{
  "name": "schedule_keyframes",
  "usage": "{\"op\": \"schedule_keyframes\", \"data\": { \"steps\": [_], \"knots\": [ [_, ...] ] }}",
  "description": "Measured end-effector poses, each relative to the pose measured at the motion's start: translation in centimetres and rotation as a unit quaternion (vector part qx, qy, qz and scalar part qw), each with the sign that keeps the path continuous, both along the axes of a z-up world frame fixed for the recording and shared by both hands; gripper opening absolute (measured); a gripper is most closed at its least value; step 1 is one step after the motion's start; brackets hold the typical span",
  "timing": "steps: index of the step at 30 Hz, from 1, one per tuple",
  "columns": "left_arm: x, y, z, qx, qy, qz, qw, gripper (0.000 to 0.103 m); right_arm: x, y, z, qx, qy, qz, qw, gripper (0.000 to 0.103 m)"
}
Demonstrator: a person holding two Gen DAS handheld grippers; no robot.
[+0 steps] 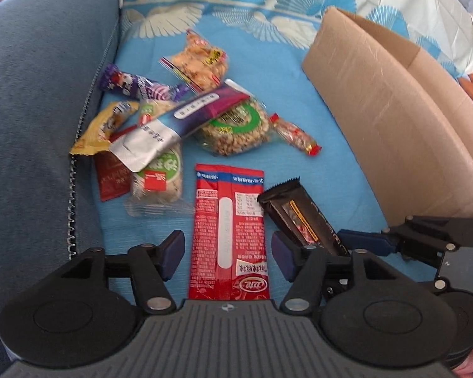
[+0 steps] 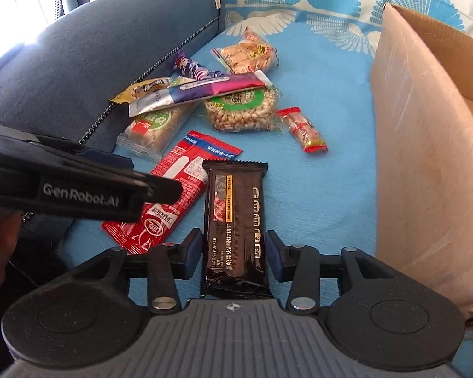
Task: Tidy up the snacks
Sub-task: 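Grasp the red wafer pack with the left tool while the right tool grasps the dark chocolate bar, then carry both snacks over the cardboard box and open both tools to drop them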
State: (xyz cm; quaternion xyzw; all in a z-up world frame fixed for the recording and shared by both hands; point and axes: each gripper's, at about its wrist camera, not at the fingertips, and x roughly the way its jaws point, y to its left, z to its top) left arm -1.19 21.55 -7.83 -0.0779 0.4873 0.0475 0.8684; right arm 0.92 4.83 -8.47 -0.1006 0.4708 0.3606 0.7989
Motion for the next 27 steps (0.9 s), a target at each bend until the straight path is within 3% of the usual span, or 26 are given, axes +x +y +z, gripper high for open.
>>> {"op": "schedule_keyframes", "data": {
  "steps": [5,13,17,23,27],
  "knots": [
    [0.8,-0.9,-0.8,0.011,0.024,-0.020,0.9995,0.075,0.0,0.5,-0.6,-0.009,-0.006,0.006,1.000,0.046],
    [2.0,-2.2,-1.8,0.057,0.044,-0.023,0.9971,0.074,-0.4,0.6,-0.6,-0.025,-0.033,0.014,0.999,0.042],
    [1.6,-2.4,-1.6,0.072,0.030,-0.023,0.9967,0.053,-0.6,0.5,-0.6,-0.033,-0.044,0.013,0.998,0.042],
    [0.6,-0.3,-0.6,0.030,0.004,0.021,0.9993,0.050,-0.1,0.0,-0.5,-0.037,-0.036,0.000,0.999,0.042],
    [1.1,0.2,-0.9,0.013,0.025,0.027,0.9992,0.052,-0.1,0.1,-0.6,-0.039,-0.034,-0.001,0.999,0.042]
  ]
}}
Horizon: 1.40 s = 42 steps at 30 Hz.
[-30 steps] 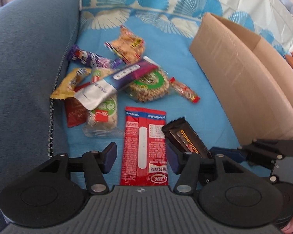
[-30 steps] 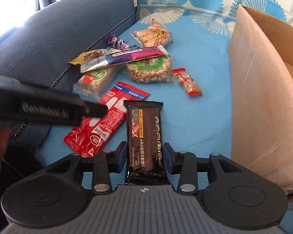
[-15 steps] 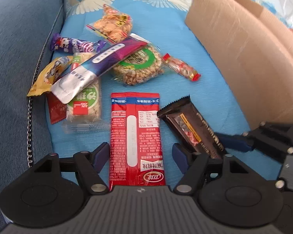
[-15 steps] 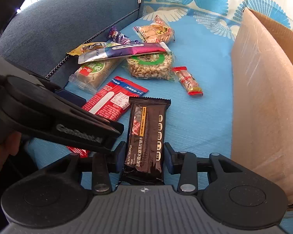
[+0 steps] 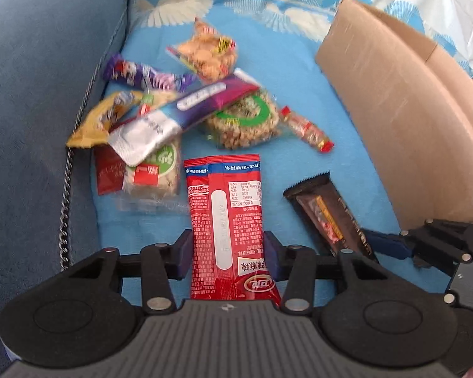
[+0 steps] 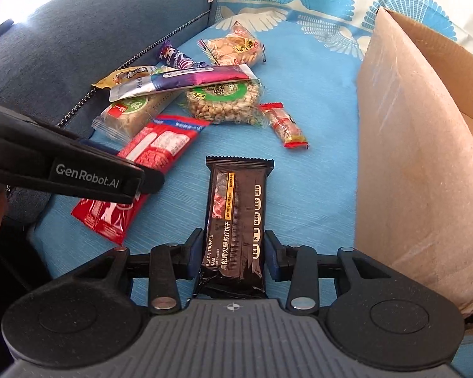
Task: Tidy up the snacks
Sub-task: 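Carry both snacks over the cardboard box and open both tools to drop them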
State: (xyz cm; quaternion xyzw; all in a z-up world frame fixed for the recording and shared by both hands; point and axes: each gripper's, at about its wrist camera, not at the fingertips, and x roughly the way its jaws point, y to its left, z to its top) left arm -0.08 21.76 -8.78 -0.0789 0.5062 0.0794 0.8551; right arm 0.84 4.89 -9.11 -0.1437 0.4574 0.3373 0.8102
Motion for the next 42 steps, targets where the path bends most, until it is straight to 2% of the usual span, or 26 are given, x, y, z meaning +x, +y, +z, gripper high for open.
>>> {"op": "schedule_keyframes", "data": {
  "steps": [3,6,8,11,15,18,21,25,27,30,34,37,42],
  "knots": [
    [0.5,-0.8,-0.3,0.019,0.010,-0.010,0.9997,0.057,0.0,0.2,0.0,-0.001,-0.002,0.000,1.000,0.042],
    [0.8,-1.7,-0.5,0.044,0.013,-0.023,0.9987,0.059,0.0,0.2,-0.1,0.000,0.000,-0.001,1.000,0.043],
    [0.7,-1.8,-0.7,0.048,0.013,-0.025,0.9985,0.059,0.1,0.3,-0.1,-0.001,-0.001,-0.001,1.000,0.043],
    [0.6,-1.6,-0.8,0.039,0.009,-0.024,0.9989,0.052,-0.1,0.3,0.0,-0.002,-0.006,0.003,1.000,0.042],
    [0.4,-1.8,-0.5,0.040,-0.003,-0.025,0.9989,0.049,-0.5,0.1,0.2,0.000,-0.021,0.005,1.000,0.041],
    [-0.6,-2.0,0.5,0.036,-0.045,-0.029,0.9979,0.048,-1.0,-0.5,1.0,0.012,-0.041,-0.001,0.999,0.041],
    [-2.6,-1.8,2.1,0.023,-0.109,-0.027,0.9934,0.048,-1.6,-1.2,2.5,0.034,-0.067,-0.006,0.997,0.041],
    [-5.4,-1.0,4.0,-0.007,-0.202,-0.010,0.9793,0.048,-2.5,-2.3,4.5,0.060,-0.116,-0.006,0.991,0.041],
    [-6.2,-0.6,4.6,-0.021,-0.228,0.002,0.9734,0.048,-2.9,-2.9,5.4,0.074,-0.137,-0.004,0.988,0.041],
    [-6.4,-0.7,5.1,-0.023,-0.233,0.014,0.9721,0.048,-3.2,-3.9,6.6,0.088,-0.165,0.002,0.982,0.041],
    [-6.1,-1.4,5.7,-0.008,-0.231,0.008,0.9728,0.048,-3.0,-5.4,8.0,0.110,-0.184,0.004,0.977,0.041],
    [-6.0,-1.4,5.7,0.001,-0.230,0.006,0.9731,0.048,-2.7,-6.4,9.0,0.127,-0.191,0.004,0.973,0.041],
    [-5.9,-0.2,5.1,-0.011,-0.230,0.025,0.9728,0.049,-2.0,-8.1,10.3,0.157,-0.195,-0.002,0.968,0.041]
  ]
}}
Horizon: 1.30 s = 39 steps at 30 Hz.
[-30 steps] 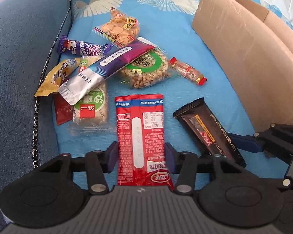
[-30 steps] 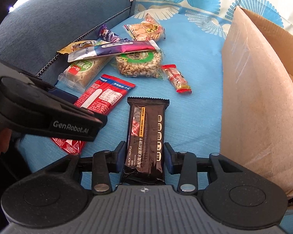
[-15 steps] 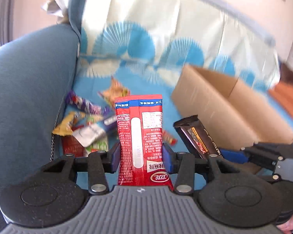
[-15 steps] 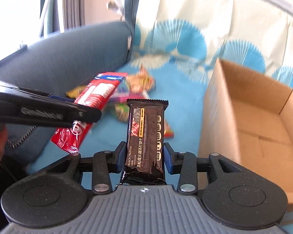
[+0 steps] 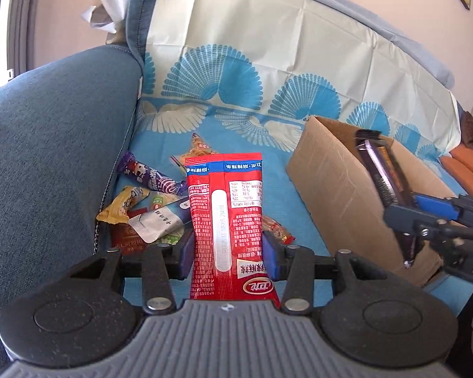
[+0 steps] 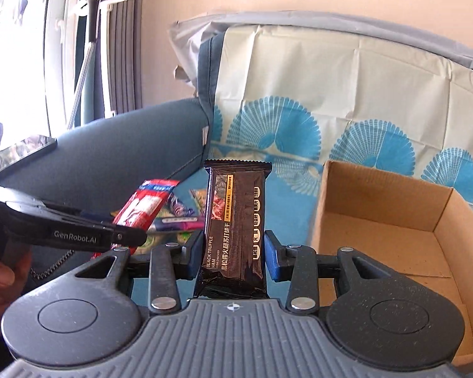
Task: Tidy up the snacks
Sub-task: 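Carry both snacks over the cardboard box and open both tools to drop them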
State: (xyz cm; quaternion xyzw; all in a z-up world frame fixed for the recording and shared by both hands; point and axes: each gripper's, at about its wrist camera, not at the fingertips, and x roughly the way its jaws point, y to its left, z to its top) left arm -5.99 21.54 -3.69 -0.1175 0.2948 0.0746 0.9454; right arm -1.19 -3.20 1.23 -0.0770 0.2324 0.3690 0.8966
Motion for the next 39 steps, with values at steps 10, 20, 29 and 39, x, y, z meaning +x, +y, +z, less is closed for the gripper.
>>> {"op": "schedule_keyframes", "data": {
  "steps": [10,20,29,39],
  "knots": [
    [-0.9,-0.1,0.7,-0.022,-0.011,0.037,0.9990,0.049,2.9,-3.0,0.6,0.030,0.025,-0.031,0.999,0.041],
    [-1.7,-0.7,1.9,-0.099,-0.018,0.086,0.9912,0.049,6.5,-6.3,0.8,0.053,0.058,-0.094,0.992,0.041],
    [1.8,-5.4,5.5,-0.143,-0.021,0.042,0.9886,0.049,8.7,-8.2,0.6,0.063,0.082,-0.141,0.985,0.041],
    [8.9,-13.6,9.5,-0.132,-0.062,-0.053,0.9879,0.049,10.7,-10.6,0.6,0.071,0.087,-0.201,0.973,0.041]
  ]
}}
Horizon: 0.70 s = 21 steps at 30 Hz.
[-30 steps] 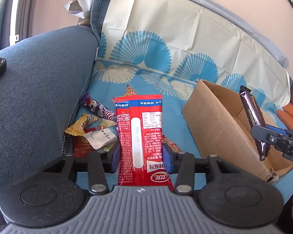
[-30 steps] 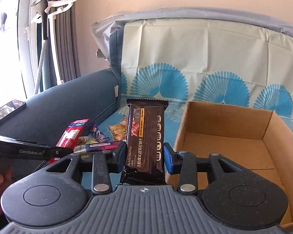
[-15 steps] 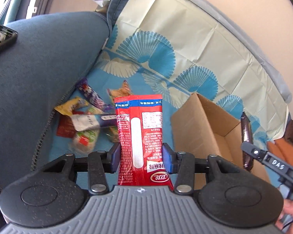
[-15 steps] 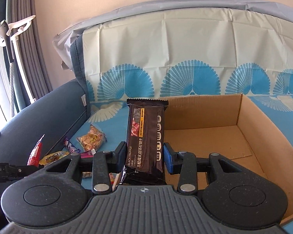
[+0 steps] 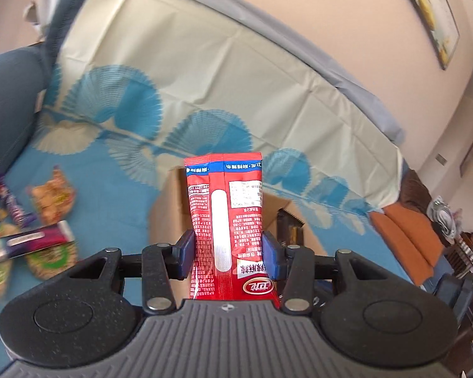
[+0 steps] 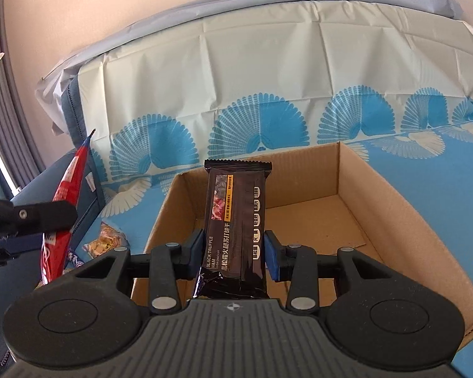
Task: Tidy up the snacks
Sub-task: 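Carry both snacks over the cardboard box and open both tools to drop them, then return both tools to the snack pile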
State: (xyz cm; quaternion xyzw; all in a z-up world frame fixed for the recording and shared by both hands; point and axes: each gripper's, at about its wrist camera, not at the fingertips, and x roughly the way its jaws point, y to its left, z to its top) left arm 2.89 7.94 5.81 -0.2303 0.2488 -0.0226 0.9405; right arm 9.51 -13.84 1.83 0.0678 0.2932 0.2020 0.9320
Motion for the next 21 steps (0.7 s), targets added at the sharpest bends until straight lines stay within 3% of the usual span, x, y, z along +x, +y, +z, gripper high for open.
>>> {"op": "schedule_keyframes", "data": {
  "steps": [6,7,9,10,11,14,16,19,21],
  "knots": [
    [3.5,-3.9,0.9,-0.004,-0.017,-0.045,0.9988,0.052,0.6,-2.9,0.2,-0.001,-0.030,-0.109,0.994,0.042],
    [3.9,-4.5,0.9,0.002,-0.015,-0.053,0.9985,0.057,0.7,-3.4,0.2,-0.005,-0.033,-0.128,0.991,0.043],
    [4.5,-5.5,0.7,0.021,-0.004,-0.057,0.9981,0.078,0.9,-4.2,-0.1,-0.017,-0.036,-0.164,0.986,0.047],
    [4.5,-5.7,0.6,0.030,-0.005,-0.054,0.9981,0.079,1.1,-4.4,-0.4,-0.024,-0.032,-0.172,0.984,0.056],
    [4.3,-5.7,0.5,0.037,-0.007,-0.050,0.9981,0.079,1.3,-4.6,-0.7,-0.027,-0.025,-0.174,0.984,0.059],
    [2.6,-4.2,-0.5,0.045,-0.019,-0.021,0.9986,0.078,1.6,-4.5,-1.4,-0.029,-0.012,-0.171,0.985,0.060],
    [0.4,-2.1,-1.5,0.052,-0.032,0.011,0.9981,0.073,1.6,-4.0,-1.6,-0.037,-0.011,-0.164,0.986,0.061],
    [-2.7,1.7,-3.4,0.066,-0.023,0.048,0.9964,0.052,1.7,-3.1,-1.7,-0.043,-0.013,-0.151,0.988,0.062],
    [-4.7,5.2,-4.7,0.084,0.000,0.073,0.9938,0.028,1.3,-2.2,-1.7,-0.048,-0.015,-0.141,0.989,0.062]
  ]
}}
